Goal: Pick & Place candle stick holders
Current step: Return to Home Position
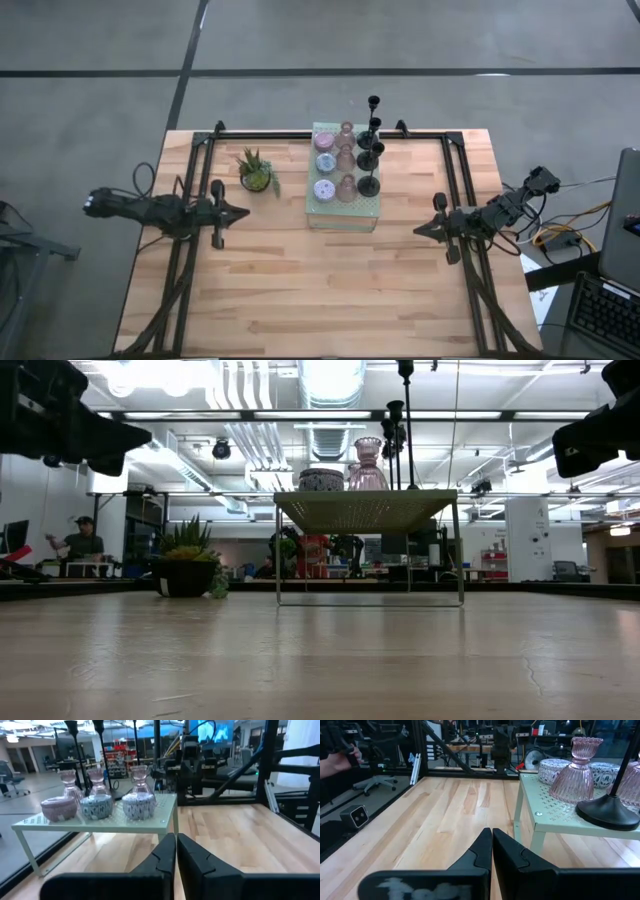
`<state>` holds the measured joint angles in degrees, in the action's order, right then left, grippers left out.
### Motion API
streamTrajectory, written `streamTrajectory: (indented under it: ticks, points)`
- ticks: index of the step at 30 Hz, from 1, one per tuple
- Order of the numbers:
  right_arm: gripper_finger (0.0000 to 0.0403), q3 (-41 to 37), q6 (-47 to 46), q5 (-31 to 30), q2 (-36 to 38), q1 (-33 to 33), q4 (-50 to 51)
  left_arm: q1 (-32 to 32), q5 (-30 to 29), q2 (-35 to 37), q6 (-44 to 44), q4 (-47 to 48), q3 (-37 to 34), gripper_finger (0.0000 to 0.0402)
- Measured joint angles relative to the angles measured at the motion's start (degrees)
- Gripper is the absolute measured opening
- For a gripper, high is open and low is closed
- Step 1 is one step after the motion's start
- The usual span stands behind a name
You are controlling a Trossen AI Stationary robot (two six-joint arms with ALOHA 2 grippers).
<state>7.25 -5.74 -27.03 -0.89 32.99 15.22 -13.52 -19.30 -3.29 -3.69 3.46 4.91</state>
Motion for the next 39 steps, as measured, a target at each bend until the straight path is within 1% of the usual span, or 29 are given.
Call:
streamTrajectory:
  ticks: [4, 9, 39]
  points:
    - [0.0008, 0.0, 0.2, 0.0, 0.0, 0.0, 0.0, 0.0, -0.3, 3.3, -1.0, 0.9, -1.8, 0.0019]
    - [0.0008, 0.0, 0.1, 0.0, 0.0, 0.0, 0.0, 0.0, -1.9, 3.2, -1.8, 1.4, -1.4, 0.002]
    - [0.0008, 0.0, 0.2, 0.0, 0.0, 0.0, 0.0, 0.0, -1.6, 2.2, -0.6, 1.5, -1.5, 0.0019]
